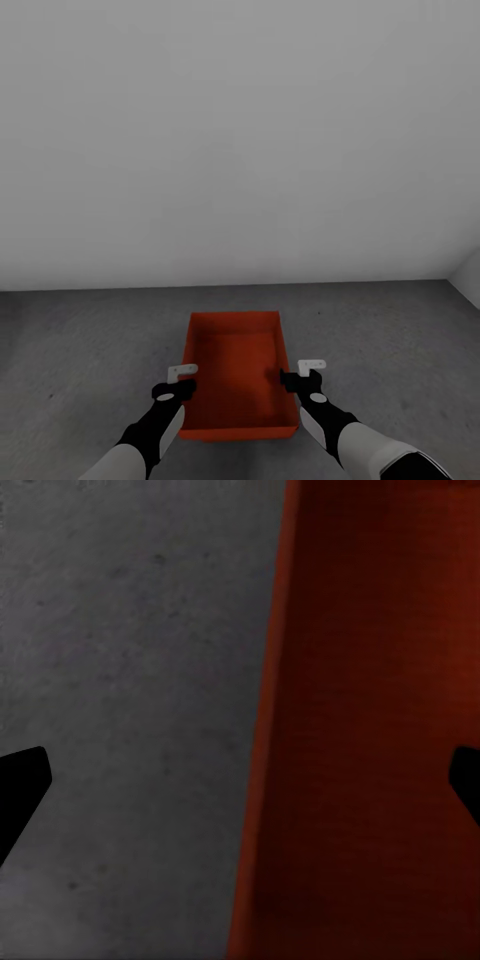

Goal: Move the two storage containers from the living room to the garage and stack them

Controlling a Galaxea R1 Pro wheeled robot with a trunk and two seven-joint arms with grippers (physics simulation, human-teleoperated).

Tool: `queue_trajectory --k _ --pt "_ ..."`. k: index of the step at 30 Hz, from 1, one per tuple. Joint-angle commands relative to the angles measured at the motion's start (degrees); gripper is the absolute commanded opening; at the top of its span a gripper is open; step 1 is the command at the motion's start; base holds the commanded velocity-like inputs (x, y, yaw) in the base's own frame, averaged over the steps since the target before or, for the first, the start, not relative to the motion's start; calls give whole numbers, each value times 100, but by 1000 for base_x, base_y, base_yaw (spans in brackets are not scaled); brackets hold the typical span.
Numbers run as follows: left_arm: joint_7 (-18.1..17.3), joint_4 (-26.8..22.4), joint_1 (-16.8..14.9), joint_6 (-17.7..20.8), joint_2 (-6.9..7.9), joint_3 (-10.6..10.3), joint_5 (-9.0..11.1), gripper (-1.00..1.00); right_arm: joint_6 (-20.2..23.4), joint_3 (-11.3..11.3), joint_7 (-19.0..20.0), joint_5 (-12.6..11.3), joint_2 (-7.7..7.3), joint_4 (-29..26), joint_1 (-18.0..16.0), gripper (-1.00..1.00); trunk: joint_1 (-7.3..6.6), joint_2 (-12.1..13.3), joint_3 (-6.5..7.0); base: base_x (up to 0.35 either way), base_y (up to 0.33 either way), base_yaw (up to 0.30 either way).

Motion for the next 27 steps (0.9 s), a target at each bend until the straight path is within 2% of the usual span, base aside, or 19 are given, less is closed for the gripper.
queue_trajectory --k 1,27 --pt "29 -14 0 30 3 -17 38 100 -20 49 -22 -52 0 5 -4 100 -23 40 14 0 0 0" --pt "27 -31 -1 21 36 -36 35 100 -22 50 -17 -52 0 5 -4 100 -594 1082 481 0 0 0"
